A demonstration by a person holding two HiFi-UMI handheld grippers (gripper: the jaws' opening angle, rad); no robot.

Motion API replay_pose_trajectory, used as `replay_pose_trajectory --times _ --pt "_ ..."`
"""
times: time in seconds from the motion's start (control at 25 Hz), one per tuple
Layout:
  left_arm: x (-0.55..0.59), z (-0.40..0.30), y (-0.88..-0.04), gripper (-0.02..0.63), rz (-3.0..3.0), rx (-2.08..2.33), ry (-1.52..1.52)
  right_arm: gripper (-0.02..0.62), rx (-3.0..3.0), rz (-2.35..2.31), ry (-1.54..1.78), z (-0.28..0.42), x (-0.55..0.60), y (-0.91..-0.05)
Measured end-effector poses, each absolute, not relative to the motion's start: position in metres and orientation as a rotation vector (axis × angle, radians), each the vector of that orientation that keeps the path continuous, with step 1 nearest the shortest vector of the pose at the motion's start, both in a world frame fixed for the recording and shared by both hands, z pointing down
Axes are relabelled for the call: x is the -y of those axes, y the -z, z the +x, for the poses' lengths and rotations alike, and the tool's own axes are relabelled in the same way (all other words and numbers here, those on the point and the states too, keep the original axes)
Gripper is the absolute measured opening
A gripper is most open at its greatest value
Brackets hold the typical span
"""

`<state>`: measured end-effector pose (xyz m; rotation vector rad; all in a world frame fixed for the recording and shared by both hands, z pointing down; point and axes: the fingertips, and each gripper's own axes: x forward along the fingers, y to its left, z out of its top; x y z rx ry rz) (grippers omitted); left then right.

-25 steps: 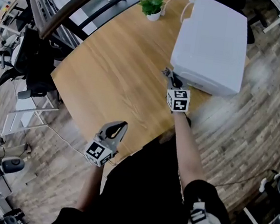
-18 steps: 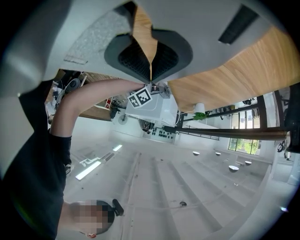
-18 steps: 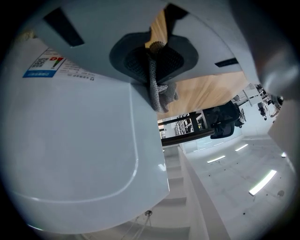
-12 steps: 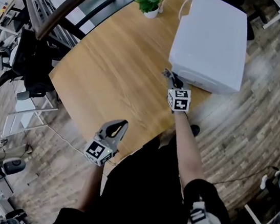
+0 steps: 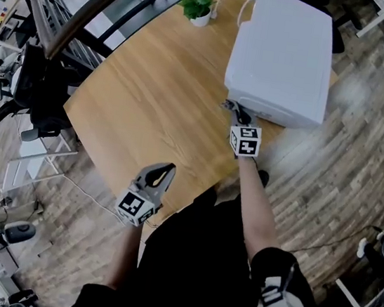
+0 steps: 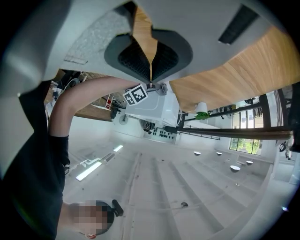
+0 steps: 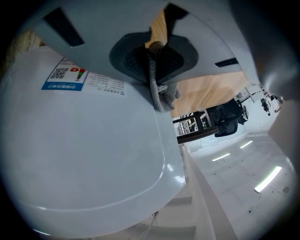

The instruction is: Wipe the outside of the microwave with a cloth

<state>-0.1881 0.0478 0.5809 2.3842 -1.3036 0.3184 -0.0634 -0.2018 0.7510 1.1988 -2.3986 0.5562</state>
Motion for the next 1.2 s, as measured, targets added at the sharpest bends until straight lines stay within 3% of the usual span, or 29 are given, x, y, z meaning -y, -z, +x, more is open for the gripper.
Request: replay_pose_trajectory --times 1.2 --pt "-0.038 -0.108 -0.564 0.011 2.474 1.213 -0.298 0.018 2.324 1.345 -0.575 0.071 0.201 -0.739"
